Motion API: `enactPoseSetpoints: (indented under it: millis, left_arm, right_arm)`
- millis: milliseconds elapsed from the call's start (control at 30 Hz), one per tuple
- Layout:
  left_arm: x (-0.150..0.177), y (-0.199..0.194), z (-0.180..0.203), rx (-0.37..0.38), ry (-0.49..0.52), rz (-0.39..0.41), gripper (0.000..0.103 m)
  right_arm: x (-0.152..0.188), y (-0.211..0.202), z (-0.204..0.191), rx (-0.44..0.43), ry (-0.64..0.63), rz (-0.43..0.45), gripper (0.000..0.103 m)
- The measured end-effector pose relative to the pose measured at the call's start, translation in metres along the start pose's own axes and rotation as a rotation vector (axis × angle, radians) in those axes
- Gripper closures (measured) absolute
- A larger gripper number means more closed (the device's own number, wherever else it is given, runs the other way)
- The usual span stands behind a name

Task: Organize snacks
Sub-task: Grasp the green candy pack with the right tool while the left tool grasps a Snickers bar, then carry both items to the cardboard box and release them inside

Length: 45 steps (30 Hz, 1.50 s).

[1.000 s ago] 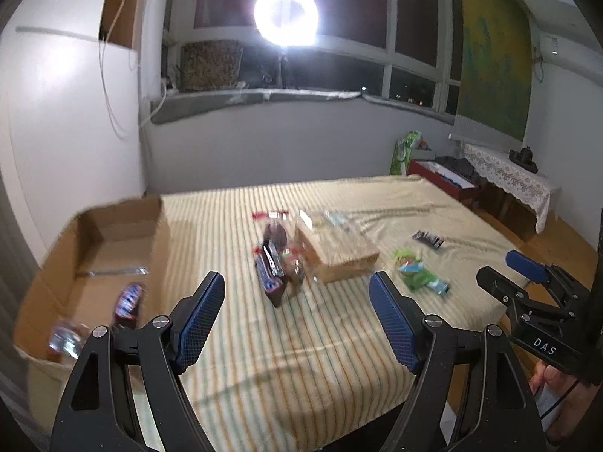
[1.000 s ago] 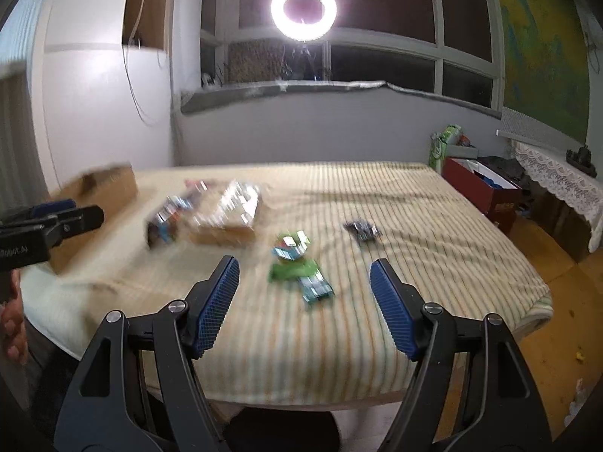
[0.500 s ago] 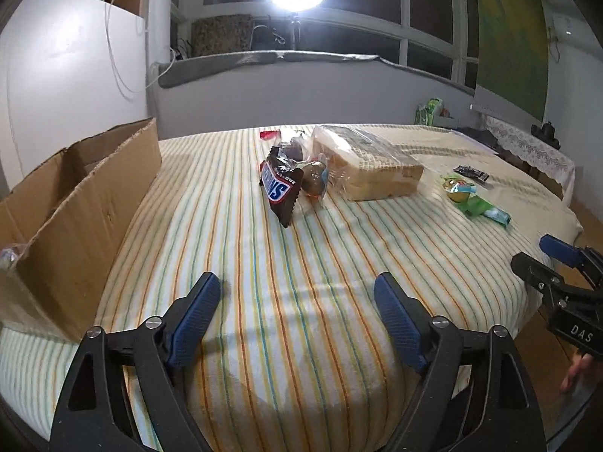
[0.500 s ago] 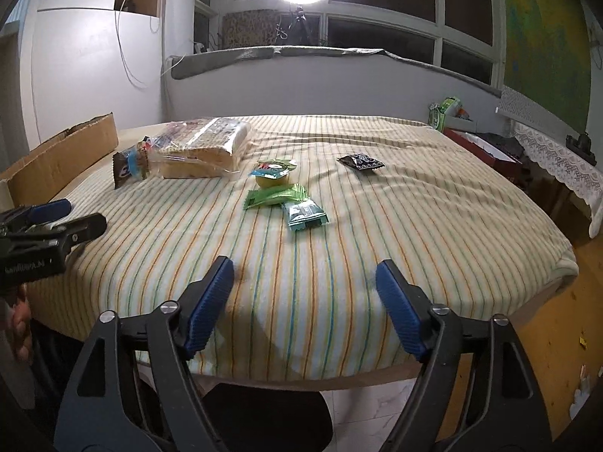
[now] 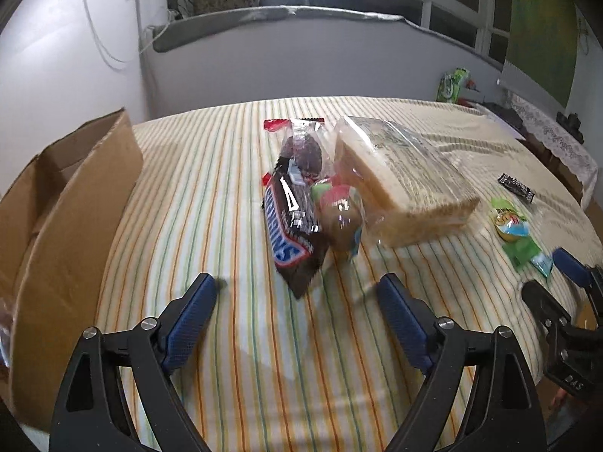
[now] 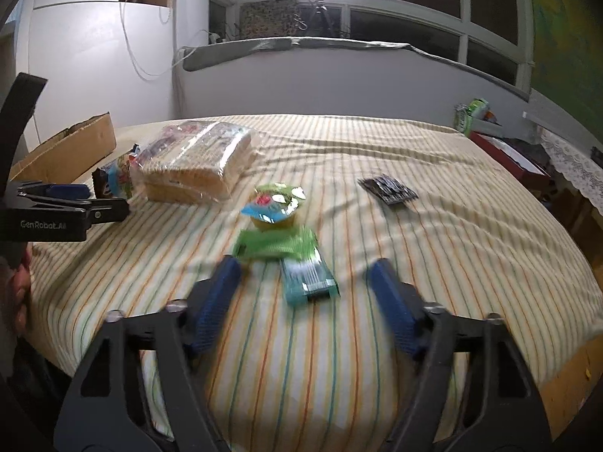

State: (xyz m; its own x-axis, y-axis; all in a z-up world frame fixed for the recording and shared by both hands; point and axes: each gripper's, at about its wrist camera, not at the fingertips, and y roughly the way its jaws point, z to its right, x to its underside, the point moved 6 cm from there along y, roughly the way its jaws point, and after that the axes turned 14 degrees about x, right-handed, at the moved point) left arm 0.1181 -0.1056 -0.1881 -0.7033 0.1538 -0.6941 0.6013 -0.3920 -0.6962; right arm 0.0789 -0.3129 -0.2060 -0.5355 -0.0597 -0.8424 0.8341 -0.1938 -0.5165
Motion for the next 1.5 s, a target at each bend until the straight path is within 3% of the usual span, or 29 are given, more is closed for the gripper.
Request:
enactPoseSetpoints:
  millis: [33, 100, 133, 167, 200, 233, 500, 1033, 1333, 1433, 1500]
  left_arm:
    - [-0.002, 0.002, 0.000, 0.003, 0.007, -0.010, 0.016]
    - [-0.006, 0.004, 0.000, 0.025, 0.008, -0.004, 0.032]
    - [-0.006, 0.004, -0.001, 0.025, 0.009, 0.002, 0.051]
    - [-0.006, 0.003, -0.001, 0.031, 0.014, 0.011, 0.071]
    - [-0.006, 0.002, -0.004, 0.027, 0.016, 0.016, 0.082]
    - [-0.006, 0.001, -0.005, 0.028, 0.013, 0.024, 0.086]
    - [0.000, -0.012, -0.010, 0.069, -0.020, 0.065, 0.087]
    - [0.014, -0.042, -0.014, 0.069, -0.035, 0.108, 0.087]
    - [0.008, -0.072, -0.013, 0.070, -0.034, 0.177, 0.089]
    - [0.001, -0.089, -0.011, 0.068, -0.022, 0.217, 0.097]
    - [-0.004, -0.101, -0.010, 0.062, -0.013, 0.249, 0.097]
  right_arm:
    - [-0.001, 0.000, -0.002, -0.001, -0.009, 0.002, 0.053]
    - [-0.001, -0.001, -0.003, -0.009, -0.021, -0.002, 0.068]
    - [-0.001, -0.002, -0.004, -0.007, -0.021, -0.006, 0.078]
    - [0.000, -0.004, -0.003, -0.011, -0.015, -0.011, 0.078]
    - [0.002, -0.005, -0.002, -0.012, -0.012, -0.012, 0.078]
    - [0.003, -0.006, -0.002, -0.012, -0.011, -0.010, 0.078]
    - [0.002, -0.017, 0.002, -0.003, 0.020, 0.004, 0.078]
    - [0.002, -0.039, -0.001, -0.032, 0.080, 0.030, 0.078]
    - [-0.020, -0.069, -0.007, -0.039, 0.079, 0.101, 0.078]
    - [-0.030, -0.083, -0.006, -0.030, 0.075, 0.135, 0.078]
    - [-0.033, -0.090, -0.005, -0.028, 0.077, 0.145, 0.078]
